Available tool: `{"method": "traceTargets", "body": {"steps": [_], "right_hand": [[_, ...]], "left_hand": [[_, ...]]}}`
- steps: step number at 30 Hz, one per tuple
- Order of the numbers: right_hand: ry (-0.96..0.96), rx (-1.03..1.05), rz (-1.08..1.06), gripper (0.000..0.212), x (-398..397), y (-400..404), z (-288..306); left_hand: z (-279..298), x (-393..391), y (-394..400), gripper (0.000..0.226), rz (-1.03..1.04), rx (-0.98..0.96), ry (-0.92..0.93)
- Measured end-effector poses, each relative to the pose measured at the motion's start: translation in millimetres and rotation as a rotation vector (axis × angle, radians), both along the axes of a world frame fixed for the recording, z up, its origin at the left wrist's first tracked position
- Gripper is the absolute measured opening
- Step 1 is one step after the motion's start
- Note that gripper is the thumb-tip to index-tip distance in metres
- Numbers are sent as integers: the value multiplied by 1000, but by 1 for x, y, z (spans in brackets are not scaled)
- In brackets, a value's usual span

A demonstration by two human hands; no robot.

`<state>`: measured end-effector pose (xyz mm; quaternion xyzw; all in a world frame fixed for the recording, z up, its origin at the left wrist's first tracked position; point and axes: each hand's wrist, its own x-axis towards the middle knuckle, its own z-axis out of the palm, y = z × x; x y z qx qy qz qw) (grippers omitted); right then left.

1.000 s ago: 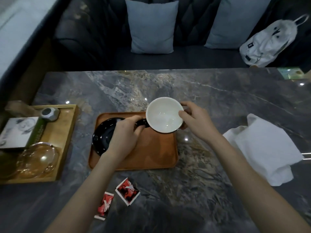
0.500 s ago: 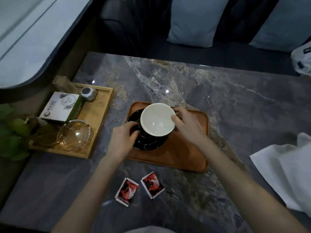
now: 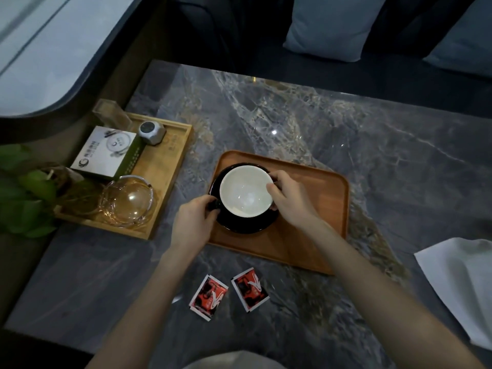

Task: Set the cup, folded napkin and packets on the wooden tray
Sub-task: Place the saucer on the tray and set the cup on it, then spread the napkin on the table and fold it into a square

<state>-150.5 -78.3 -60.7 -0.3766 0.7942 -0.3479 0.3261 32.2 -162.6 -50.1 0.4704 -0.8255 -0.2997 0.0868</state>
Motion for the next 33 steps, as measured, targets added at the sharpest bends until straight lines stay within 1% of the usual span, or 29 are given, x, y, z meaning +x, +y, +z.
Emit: {"method": "traceTargets", "body": {"steps": [6,12,16,19,21,25,28,31,33], "right_hand": [[-60,-32,-37,25,-1,-3,-5],[-177,-76,-85,28,4,-1,-6],[-248,-45,-139,27,6,-1,-3],[-257,-9,-164,20,4,5,2],[-205,36,-113,19,1,13,9],[21,110,79,17,-9,42,28],[178,152,177,20,-20,75,48],[326,158,172,22,-37,115,65],[383,140,128,23,-50,143,73]], "left_hand": [[-3,-1,-3,26,-2,-16,14],[-3,0,-1,23,-2,-33,11],[2,-3,-4,24,-30,-19,-45],[10,-6,-5,22,-51,-14,-111],[18,-10,-1,24,-62,-59,-137],[37,-25,18,35,-38,-224,-195],[50,-42,37,33,-63,-277,-119],[58,-67,63,31,-143,-300,-49],[62,-86,84,39,-227,-319,-13]]}}
